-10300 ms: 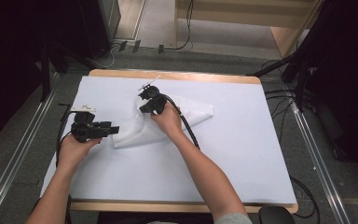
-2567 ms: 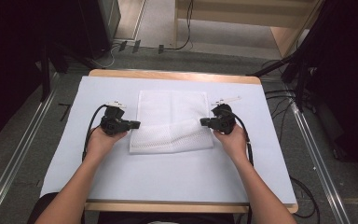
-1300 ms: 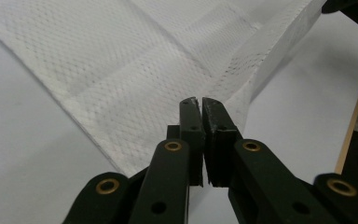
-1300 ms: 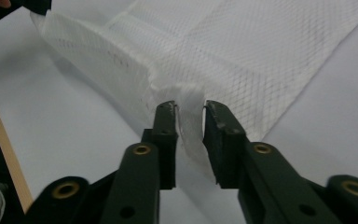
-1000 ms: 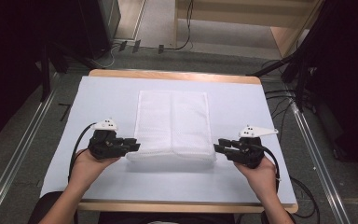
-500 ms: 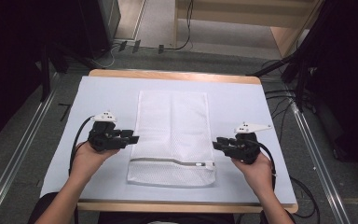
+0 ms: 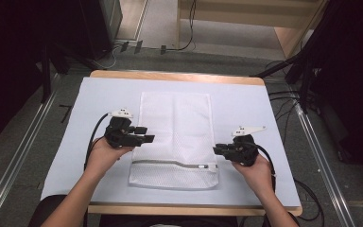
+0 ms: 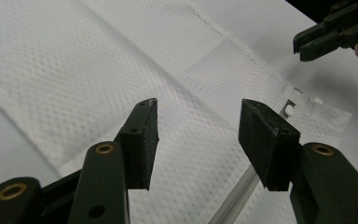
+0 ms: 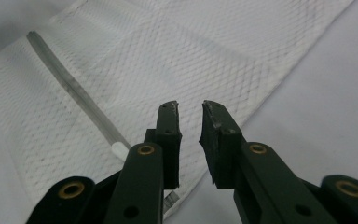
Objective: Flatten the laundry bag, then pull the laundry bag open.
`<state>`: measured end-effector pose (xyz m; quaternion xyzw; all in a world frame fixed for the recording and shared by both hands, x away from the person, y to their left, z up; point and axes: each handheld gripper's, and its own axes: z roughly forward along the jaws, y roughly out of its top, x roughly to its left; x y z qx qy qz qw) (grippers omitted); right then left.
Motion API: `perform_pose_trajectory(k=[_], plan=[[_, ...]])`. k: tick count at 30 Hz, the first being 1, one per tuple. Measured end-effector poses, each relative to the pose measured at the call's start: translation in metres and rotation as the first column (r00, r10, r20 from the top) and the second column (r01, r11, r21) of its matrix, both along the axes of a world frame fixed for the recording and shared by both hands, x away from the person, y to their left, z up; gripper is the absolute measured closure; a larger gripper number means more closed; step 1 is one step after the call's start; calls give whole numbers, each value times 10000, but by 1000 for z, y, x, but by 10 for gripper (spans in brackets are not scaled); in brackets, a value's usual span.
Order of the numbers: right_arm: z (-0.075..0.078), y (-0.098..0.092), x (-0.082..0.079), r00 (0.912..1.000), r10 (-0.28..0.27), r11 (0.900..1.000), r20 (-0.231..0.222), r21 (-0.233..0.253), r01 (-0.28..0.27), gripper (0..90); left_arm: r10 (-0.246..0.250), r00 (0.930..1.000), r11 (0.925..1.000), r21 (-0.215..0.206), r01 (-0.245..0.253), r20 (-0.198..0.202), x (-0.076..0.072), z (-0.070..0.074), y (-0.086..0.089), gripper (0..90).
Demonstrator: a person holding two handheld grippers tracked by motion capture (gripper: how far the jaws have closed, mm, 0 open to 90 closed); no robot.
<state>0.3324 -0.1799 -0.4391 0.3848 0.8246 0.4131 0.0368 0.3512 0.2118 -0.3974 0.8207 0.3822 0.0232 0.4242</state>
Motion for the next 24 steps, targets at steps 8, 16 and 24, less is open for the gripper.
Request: perform_pose_trajectory(k=[8,16,24], plan=[[-11,1,-5,9990,310,9993,-330,-194,-316,804,-394,9992,9992,68,394,27,3,-2,-19,470],[-16,4,-7,9981,406,9982,-462,-419,-425,808,-805,9967,9966,150,805,-38,4,-9,-35,463],[-19,11,-13,9966,717,9964,-404,-432,-734,837,-1304,9914,9907,367,1308,-119,5,-12,-55,454]])
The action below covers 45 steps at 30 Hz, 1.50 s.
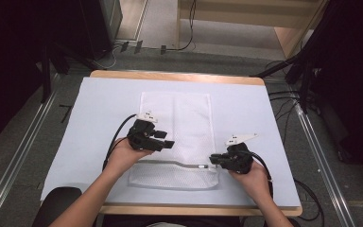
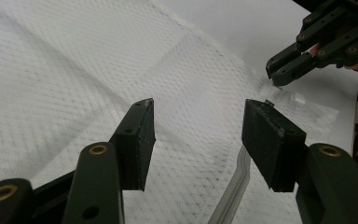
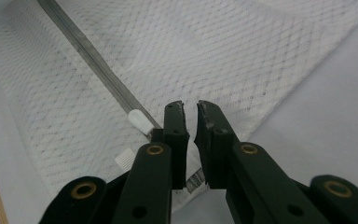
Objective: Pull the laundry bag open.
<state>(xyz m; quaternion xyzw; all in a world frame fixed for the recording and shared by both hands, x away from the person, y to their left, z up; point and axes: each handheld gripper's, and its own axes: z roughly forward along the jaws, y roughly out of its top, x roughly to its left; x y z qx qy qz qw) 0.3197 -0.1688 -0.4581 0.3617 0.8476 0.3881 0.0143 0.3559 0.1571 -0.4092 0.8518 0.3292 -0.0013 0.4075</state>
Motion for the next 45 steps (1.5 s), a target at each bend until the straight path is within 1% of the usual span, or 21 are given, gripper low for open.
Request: perform_pose_trajectory(k=[5,9,11,14,17,19,22,24,26,27,28,32,33,36,37,38,39,40,41,43,45], plan=[[-5,1,1,9998,-13,10000,-205,-80,12,875,-142,9999,9999,6,142,-59,1,-1,-8,454],[-7,-1,0,9994,140,9999,-330,-50,-141,900,-225,9997,9997,60,225,-115,0,-2,-14,457],[-8,-1,-2,9992,275,9996,-288,-35,-276,900,-282,9995,9996,48,283,-130,-2,-3,-18,460],[-9,-1,-6,9991,315,9993,-289,-185,-320,900,-464,9988,9988,173,466,-132,-4,-5,-25,464],[-10,-1,-7,9989,430,9984,-171,-363,-436,900,-557,9983,9983,167,559,-167,-7,-7,-32,470],[-11,0,-8,9988,477,9979,-119,-431,-482,900,-729,9972,9971,218,733,-181,-10,-8,-37,477],[-12,2,-9,9978,652,9961,81,-600,-646,900,-838,9964,9963,202,841,-132,-14,-9,-43,512],[-12,2,-9,9983,590,9965,2,-595,-589,900,-892,9959,9958,174,895,-168,-16,-12,-48,532],[-12,2,-9,9983,590,9966,6,-575,-589,900,-1008,9945,9947,162,1013,-299,-17,-14,-52,559],[-13,2,-9,9981,619,9966,36,-552,-616,900,-1070,9938,9938,284,1079,-316,-17,-15,-54,567],[-13,1,-9,9982,605,9969,39,-514,-602,900,-1100,9931,9934,281,1112,-400,-18,-17,-57,574],[-14,1,-10,9980,623,9970,89,-469,-618,900,-1376,9894,9901,201,1386,-465,-21,-20,-68,641],[-14,1,-10,9979,637,9966,139,-523,-629,900,-1507,9874,9880,280,1521,-492,-22,-21,-70,668],[-14,1,-10,9982,589,9972,102,-461,-584,900,-1620,9853,9860,319,1639,-548,-25,-25,-76,729],[-14,1,-10,9984,567,9974,90,-454,-562,900,-1628,9849,9855,386,1652,-592,-26,-26,-77,736],[-14,0,-10,9982,583,9973,100,-443,-578,900,-1647,9839,9852,360,1674,-694,-25,-28,-79,746],[-14,0,-10,9982,587,9974,131,-429,-581,900,-1650,9838,9852,358,1678,-702,-25,-29,-80,758],[-14,0,-11,9984,559,9975,100,-437,-554,900,-1630,9844,9857,329,1654,-661,-25,-30,-81,759],[-14,1,-11,9983,575,9974,119,-445,-569,900,-1592,9843,9864,286,1617,-766,-25,-32,-83,758],[-14,1,-11,9981,603,9970,156,-495,-595,900,-1598,9834,9859,363,1634,-859,-25,-34,-86,747],[-14,1,-11,9981,602,9971,139,-482,-595,900,-1607,9830,9855,403,1647,-884,-25,-37,-89,760]])
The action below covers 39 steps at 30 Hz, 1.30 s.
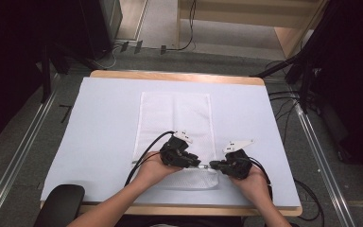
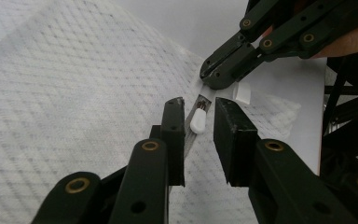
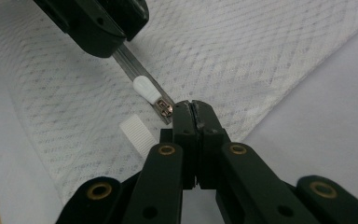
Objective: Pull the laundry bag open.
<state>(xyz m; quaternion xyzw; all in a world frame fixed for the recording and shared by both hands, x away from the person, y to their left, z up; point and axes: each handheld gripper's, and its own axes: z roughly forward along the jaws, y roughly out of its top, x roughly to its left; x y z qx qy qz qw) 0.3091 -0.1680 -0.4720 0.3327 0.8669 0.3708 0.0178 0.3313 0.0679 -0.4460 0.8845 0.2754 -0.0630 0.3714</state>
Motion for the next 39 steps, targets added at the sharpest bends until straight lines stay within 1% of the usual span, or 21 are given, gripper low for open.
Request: perform_pose_trajectory(k=[1,3,6,7,13,16,20,25,27,29,31,33,34,36,39], plan=[[0,0,0,10000,-6,10000,-4,-1,6,900,10,10000,10000,80,-10,-38,0,-1,-2,778],[0,0,0,10000,6,10000,4,-16,-6,900,0,9998,10000,57,1,-219,1,-4,-4,792],[0,0,0,10000,-2,10000,-3,-5,2,900,44,9993,9999,92,-40,-368,2,-6,-7,804],[0,0,0,10000,-14,10000,-16,-7,14,900,54,9992,10000,47,-52,-387,2,-7,-8,804],[0,0,0,10000,21,10000,80,-5,-21,899,113,9987,9996,249,-100,-501,3,-13,-12,802],[0,0,0,10000,17,10000,75,-16,-17,898,48,9988,9996,295,-34,-479,3,-14,-13,799],[0,0,0,10000,21,10000,60,-13,-21,898,10,9991,9989,477,10,-428,2,-18,-15,799],[0,0,0,10000,35,10000,70,-26,-35,898,21,9992,9991,425,-4,-409,1,-19,-16,804],[0,1,0,10000,28,10000,40,-20,-28,898,-11,9999,9986,535,19,-144,-1,-19,-18,810],[0,0,0,10000,28,10000,42,-18,-28,897,7,9999,9992,408,-2,-126,-2,-19,-18,818],[0,0,0,10000,29,10000,31,-14,-29,897,-3,9999,9990,436,9,-153,-2,-19,-18,826],[0,0,0,10000,30,10000,30,-13,-30,897,70,9998,9994,341,-63,-210,-2,-19,-17,829],[0,0,0,10000,32,10000,31,-10,-32,897,43,9997,9996,275,-36,-254,-2,-18,-17,834],[0,0,0,10000,33,10000,24,-6,-33,897,-4,9998,9994,336,11,-211,-2,-18,-18,836],[0,0,0,10000,40,10000,28,-12,-40,897,-27,9997,9998,215,32,-246,-4,-20,-20,839]])
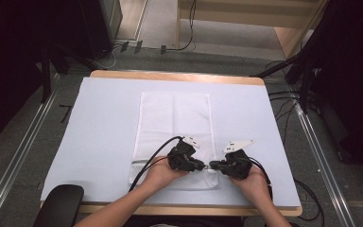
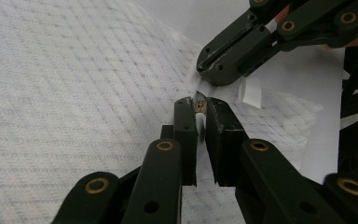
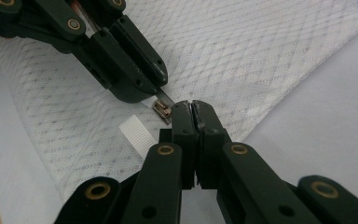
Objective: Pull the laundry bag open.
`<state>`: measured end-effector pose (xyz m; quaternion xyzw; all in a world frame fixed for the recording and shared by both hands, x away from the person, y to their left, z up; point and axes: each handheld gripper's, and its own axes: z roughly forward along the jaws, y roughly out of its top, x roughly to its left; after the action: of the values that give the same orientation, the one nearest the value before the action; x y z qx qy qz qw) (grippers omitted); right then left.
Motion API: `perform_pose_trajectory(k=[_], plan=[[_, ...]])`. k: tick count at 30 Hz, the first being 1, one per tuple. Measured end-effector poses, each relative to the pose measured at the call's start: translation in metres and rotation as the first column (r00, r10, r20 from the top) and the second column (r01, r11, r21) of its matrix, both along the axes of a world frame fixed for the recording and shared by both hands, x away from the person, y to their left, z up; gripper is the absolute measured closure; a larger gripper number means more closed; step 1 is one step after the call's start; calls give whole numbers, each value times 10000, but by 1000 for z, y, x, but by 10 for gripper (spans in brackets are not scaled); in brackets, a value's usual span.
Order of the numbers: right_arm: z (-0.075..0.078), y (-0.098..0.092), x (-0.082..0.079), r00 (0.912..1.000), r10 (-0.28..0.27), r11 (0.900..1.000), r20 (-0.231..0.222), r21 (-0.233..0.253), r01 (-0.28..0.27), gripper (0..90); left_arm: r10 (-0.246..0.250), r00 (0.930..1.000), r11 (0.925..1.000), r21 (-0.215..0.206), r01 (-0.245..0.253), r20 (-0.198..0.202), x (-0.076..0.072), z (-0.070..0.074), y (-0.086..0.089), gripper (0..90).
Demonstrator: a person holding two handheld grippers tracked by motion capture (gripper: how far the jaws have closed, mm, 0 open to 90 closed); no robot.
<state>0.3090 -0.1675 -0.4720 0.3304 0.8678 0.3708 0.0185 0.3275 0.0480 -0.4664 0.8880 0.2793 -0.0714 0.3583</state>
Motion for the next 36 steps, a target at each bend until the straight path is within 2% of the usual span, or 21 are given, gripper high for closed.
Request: perform_pose_trajectory(k=[5,10,14,19,24,30,36], plan=[[0,0,0,10000,12,10000,-13,-7,-12,897,-151,9998,9998,99,149,115,-3,-2,-4,851],[0,0,0,10000,19,10000,-8,2,-19,897,-94,9992,9998,-153,88,-376,2,-3,-2,880],[0,0,-1,9999,112,9999,87,-21,-111,898,-235,9983,9997,-93,230,-533,5,-3,-1,882],[-2,-1,-2,9989,299,9996,352,1,-299,900,-121,9942,9994,-325,87,-1064,11,-1,2,884],[-2,-1,-2,9984,370,9993,439,3,-371,900,-219,9905,9993,-315,178,-1360,15,1,6,885],[-3,-1,-1,9985,369,9993,395,75,-372,900,-291,9906,9994,-247,261,-1333,16,4,11,884],[-3,-2,-1,9992,306,9994,261,147,-310,900,-271,9870,9992,-324,223,-1586,18,5,15,885]])
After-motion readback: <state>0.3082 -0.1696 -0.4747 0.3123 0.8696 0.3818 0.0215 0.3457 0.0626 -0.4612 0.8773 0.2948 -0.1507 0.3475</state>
